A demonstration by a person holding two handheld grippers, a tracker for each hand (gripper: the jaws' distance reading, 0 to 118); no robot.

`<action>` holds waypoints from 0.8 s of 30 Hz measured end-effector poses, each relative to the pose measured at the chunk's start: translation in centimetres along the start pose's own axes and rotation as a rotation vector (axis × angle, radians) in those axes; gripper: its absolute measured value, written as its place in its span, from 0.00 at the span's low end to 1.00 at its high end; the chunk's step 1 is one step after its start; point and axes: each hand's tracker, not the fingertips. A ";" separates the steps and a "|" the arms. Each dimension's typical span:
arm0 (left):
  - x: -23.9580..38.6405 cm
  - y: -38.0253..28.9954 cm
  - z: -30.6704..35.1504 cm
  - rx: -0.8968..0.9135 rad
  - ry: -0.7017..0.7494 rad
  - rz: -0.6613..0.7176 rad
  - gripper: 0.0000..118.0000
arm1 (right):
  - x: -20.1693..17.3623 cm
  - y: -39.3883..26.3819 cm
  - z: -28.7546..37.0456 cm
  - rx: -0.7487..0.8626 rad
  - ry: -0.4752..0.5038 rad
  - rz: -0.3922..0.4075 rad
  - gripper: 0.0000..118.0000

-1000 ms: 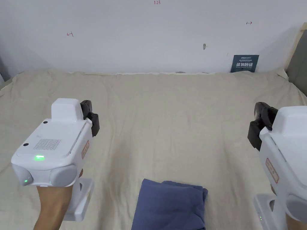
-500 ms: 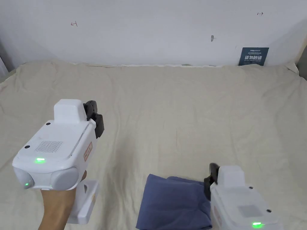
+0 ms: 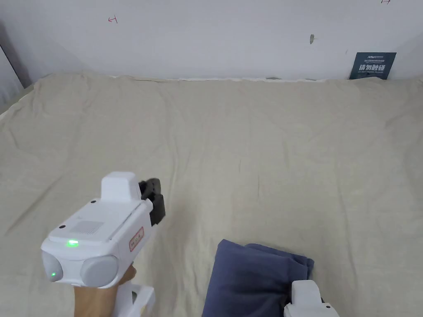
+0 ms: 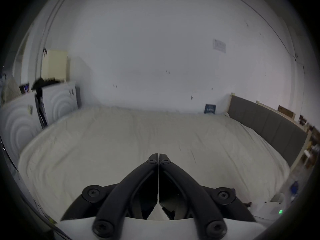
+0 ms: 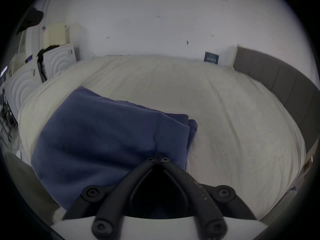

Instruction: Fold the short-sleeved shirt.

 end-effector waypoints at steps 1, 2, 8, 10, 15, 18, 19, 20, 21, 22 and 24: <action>-0.1 -0.6 -0.7 -0.057 -0.032 0.032 0.03 | -0.3 -0.1 0.1 -0.012 -0.007 0.004 0.01; -0.2 -1.5 -1.4 -0.102 -0.058 0.081 0.05 | -0.3 -0.2 0.1 -0.007 -0.007 -0.006 0.01; -0.2 -7.5 -7.2 -0.509 -0.220 0.315 0.90 | 0.3 -0.4 0.1 0.001 0.011 -0.062 0.01; 0.5 -9.4 -8.9 -0.607 -0.250 0.315 1.00 | 0.5 -0.4 0.2 0.001 0.019 -0.068 0.01; 2.5 -12.8 -11.7 -0.732 -0.285 0.226 0.94 | 1.0 -0.4 0.2 -0.002 0.040 -0.082 0.01; 3.2 -13.6 -12.2 -0.760 -0.309 0.227 0.44 | 1.4 -0.4 0.2 -0.006 0.057 -0.094 0.01; 3.5 -13.8 -11.9 -0.757 -0.352 0.256 0.37 | 1.5 -0.4 0.2 -0.007 0.063 -0.098 0.01; 3.7 -13.8 -11.7 -0.743 -0.359 0.275 0.30 | 1.6 -0.4 0.2 -0.009 0.067 -0.103 0.01; 3.8 -13.8 -11.7 -0.744 -0.339 0.265 0.24 | 1.8 -0.3 0.3 -0.010 0.075 -0.104 0.01; 3.8 -13.7 -11.8 -0.744 -0.339 0.267 0.18 | 1.8 -0.2 0.3 -0.013 0.080 -0.101 0.01; 3.5 -13.8 -11.7 -0.741 -0.340 0.305 0.14 | 2.2 0.4 0.5 -0.029 0.101 -0.109 0.01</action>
